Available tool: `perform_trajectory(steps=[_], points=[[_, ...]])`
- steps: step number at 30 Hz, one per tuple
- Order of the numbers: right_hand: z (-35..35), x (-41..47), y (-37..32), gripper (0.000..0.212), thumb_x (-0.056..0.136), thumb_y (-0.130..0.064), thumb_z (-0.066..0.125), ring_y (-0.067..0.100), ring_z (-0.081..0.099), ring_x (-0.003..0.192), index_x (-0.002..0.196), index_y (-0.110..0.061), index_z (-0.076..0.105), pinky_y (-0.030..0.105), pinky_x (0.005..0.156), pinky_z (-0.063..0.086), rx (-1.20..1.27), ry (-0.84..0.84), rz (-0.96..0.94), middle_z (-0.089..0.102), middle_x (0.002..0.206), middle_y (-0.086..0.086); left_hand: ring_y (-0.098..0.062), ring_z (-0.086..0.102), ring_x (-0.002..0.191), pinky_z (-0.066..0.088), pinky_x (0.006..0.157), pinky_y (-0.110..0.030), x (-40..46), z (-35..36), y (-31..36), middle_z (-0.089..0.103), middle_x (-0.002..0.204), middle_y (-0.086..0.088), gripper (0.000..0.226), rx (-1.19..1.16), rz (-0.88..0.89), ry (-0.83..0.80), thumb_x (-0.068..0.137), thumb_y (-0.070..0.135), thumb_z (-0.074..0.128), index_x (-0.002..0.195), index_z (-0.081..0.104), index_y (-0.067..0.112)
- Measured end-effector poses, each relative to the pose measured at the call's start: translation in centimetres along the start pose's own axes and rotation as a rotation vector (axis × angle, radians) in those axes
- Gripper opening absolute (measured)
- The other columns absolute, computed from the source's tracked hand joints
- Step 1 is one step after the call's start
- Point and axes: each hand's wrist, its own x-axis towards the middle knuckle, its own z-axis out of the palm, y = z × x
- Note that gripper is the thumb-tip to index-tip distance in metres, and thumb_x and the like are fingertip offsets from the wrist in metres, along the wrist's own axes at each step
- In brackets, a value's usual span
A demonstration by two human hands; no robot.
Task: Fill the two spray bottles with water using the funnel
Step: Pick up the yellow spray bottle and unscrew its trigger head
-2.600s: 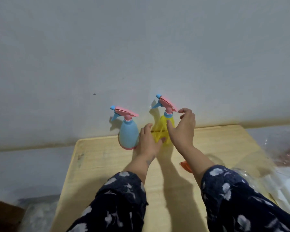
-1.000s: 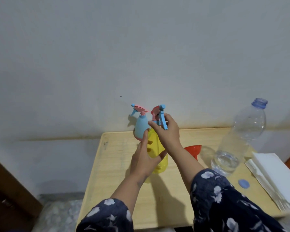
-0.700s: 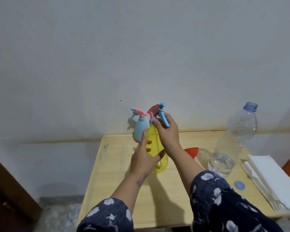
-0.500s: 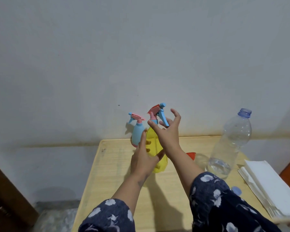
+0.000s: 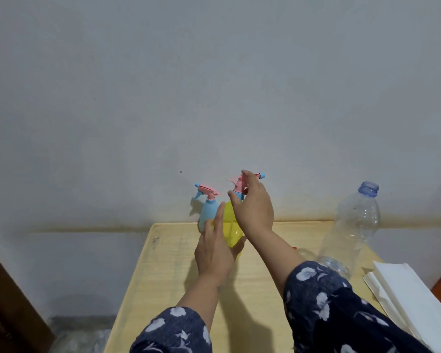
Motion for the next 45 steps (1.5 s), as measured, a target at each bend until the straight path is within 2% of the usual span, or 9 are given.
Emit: perform_trajectory(steps=[5, 9, 13, 20, 25, 27, 32, 40, 45], points=[[0.2, 0.6, -0.1, 0.049, 0.083, -0.035, 0.069, 0.023, 0.061, 0.090, 0.124, -0.027, 0.044, 0.028, 0.065, 0.041, 0.021, -0.013, 0.080, 0.064, 0.101, -0.001, -0.020, 0.057, 0.098, 0.050, 0.070, -0.031, -0.1, 0.1, -0.4, 0.043, 0.130, 0.004, 0.091, 0.037, 0.023, 0.000, 0.086, 0.055, 0.058, 0.151, -0.005, 0.046], [0.6, 1.1, -0.1, 0.039, 0.085, -0.020, 0.068, 0.023, 0.063, 0.081, 0.116, -0.026, 0.045, 0.030, 0.064, 0.046, 0.155, -0.069, 0.110, 0.064, 0.088, 0.000, -0.021, 0.057, 0.098, 0.045, 0.068, -0.029, 0.1, 0.0, -0.7, 0.045, 0.127, 0.002, 0.090, 0.068, 0.016, -0.010, 0.086, 0.060, 0.056, 0.151, -0.005, 0.046], [0.9, 1.3, 0.0, 0.024, 0.097, -0.018, 0.049, 0.025, 0.067, 0.089, 0.119, -0.029, 0.049, 0.036, 0.074, 0.054, 0.280, -0.229, 0.059, 0.069, 0.106, 0.009, -0.023, 0.059, 0.103, 0.046, 0.072, -0.032, 0.1, 0.3, -1.3, 0.044, 0.132, 0.002, 0.093, 0.047, -0.042, -0.042, 0.083, 0.060, 0.061, 0.151, -0.002, 0.045], [0.7, 1.0, 0.1, 0.056, 0.074, -0.008, 0.077, 0.028, 0.063, 0.087, 0.117, -0.026, 0.046, 0.035, 0.075, 0.054, 0.289, -0.201, 0.030, 0.062, 0.106, 0.002, -0.023, 0.059, 0.103, 0.051, 0.075, -0.034, 0.5, 0.7, -1.5, 0.046, 0.131, 0.004, 0.093, 0.006, -0.019, -0.048, 0.082, 0.062, 0.061, 0.151, 0.001, 0.045], [-0.4, 2.5, 0.1, 0.055, 0.072, -0.003, 0.077, 0.009, 0.058, 0.070, 0.116, -0.023, 0.052, 0.006, 0.059, 0.042, 0.406, -0.100, 0.014, 0.062, 0.097, -0.001, -0.022, 0.060, 0.103, 0.051, 0.077, -0.033, 0.2, 0.3, -4.3, 0.044, 0.134, 0.007, 0.097, -0.008, 0.007, -0.157, 0.079, 0.058, 0.067, 0.148, -0.001, 0.051], [-1.3, 3.3, 0.3, 0.054, 0.072, -0.004, 0.076, 0.011, 0.058, 0.070, 0.118, -0.021, 0.052, 0.003, 0.057, 0.039, 0.437, -0.026, 0.025, 0.064, 0.098, 0.002, -0.022, 0.061, 0.101, 0.050, 0.074, -0.032, -0.2, -0.1, -6.5, 0.044, 0.135, 0.007, 0.097, 0.041, 0.003, -0.195, 0.080, 0.057, 0.067, 0.148, -0.001, 0.052], [-2.6, 4.9, 2.3, 0.056, 0.076, -0.007, 0.075, 0.014, 0.057, 0.091, 0.126, -0.019, 0.052, 0.017, 0.076, 0.044, 0.384, 0.025, 0.082, 0.061, 0.117, 0.003, -0.028, 0.059, 0.108, 0.051, 0.078, -0.037, -1.2, -1.0, -11.2, 0.044, 0.137, -0.001, 0.097, 0.079, -0.090, -0.227, 0.080, 0.051, 0.071, 0.149, 0.002, 0.048], [1.5, 0.0, 10.3, 0.056, 0.082, -0.002, 0.065, 0.019, 0.056, 0.091, 0.135, -0.013, 0.051, 0.022, 0.079, 0.040, 0.071, -0.367, 0.318, 0.063, 0.116, 0.012, -0.024, 0.058, 0.110, 0.050, 0.082, -0.038, -0.6, -0.4, -9.4, 0.047, 0.137, 0.005, 0.096, -0.183, -0.099, -0.073, 0.077, 0.050, 0.075, 0.147, 0.009, 0.048], [4.1, -3.8, 15.9, 0.048, 0.085, -0.006, 0.061, 0.028, 0.060, 0.107, 0.133, -0.009, 0.052, 0.040, 0.098, 0.048, 0.014, -0.465, 0.487, 0.061, 0.120, 0.012, -0.023, 0.055, 0.118, 0.045, 0.083, -0.034, -0.9, 1.3, -8.9, 0.047, 0.139, 0.003, 0.098, -0.229, -0.119, -0.081, 0.076, 0.050, 0.076, 0.147, 0.010, 0.048]])
